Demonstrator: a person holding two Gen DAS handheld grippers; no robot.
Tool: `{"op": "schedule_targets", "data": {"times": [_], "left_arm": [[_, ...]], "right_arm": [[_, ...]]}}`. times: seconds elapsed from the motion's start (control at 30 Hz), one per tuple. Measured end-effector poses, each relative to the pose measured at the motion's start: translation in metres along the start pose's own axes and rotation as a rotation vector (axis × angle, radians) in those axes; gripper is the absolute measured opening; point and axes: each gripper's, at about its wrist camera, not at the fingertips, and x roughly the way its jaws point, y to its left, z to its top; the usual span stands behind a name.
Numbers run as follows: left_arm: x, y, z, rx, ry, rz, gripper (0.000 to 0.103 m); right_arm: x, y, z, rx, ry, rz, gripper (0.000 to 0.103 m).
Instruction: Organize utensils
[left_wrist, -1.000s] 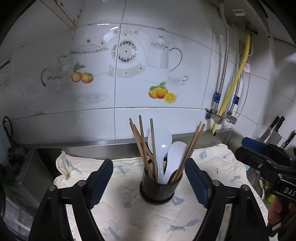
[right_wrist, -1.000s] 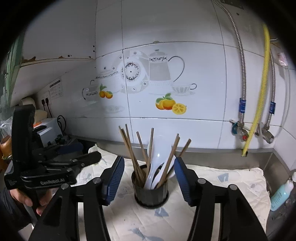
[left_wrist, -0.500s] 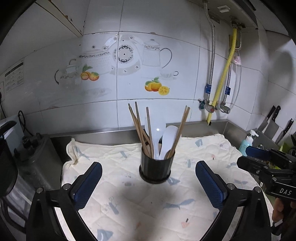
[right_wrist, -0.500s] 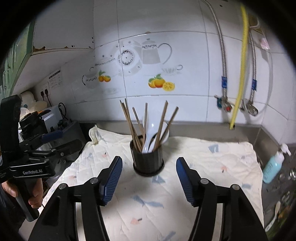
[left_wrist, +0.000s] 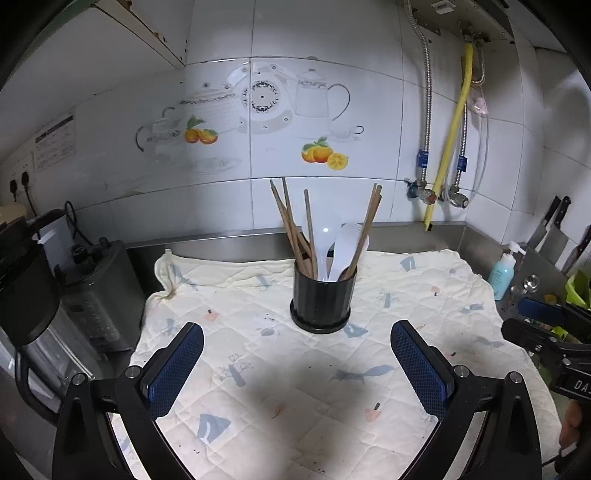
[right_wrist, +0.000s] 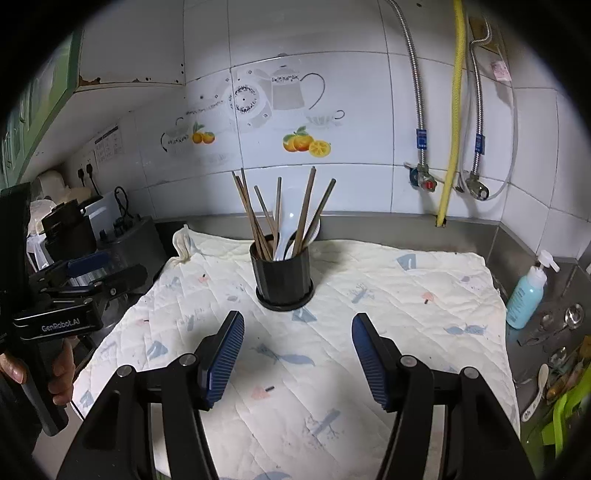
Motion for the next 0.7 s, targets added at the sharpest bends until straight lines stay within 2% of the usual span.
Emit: {"op": "schedule_targets", "data": {"times": [0.3,0.4,0.7], "left_arm": [[-0.007,-0.010,-0.009,0.015,-0.006,0.004,0.103],[-0.007,-0.013,-0.009,0.016,0.001,-0.015,0.103],[-0.008,-0.018,-0.010,0.015,0.008,0.015,0.103]], "right_arm": [[-0.007,-0.010,-0.005,0.012,0.002,-0.017,0.067],[-0.010,-0.011,-0.007,0.001,-0.001,-0.038,0.067],[-0.014,-0.018,-0.010,0.020,-0.002,-0.038,0.067]]}}
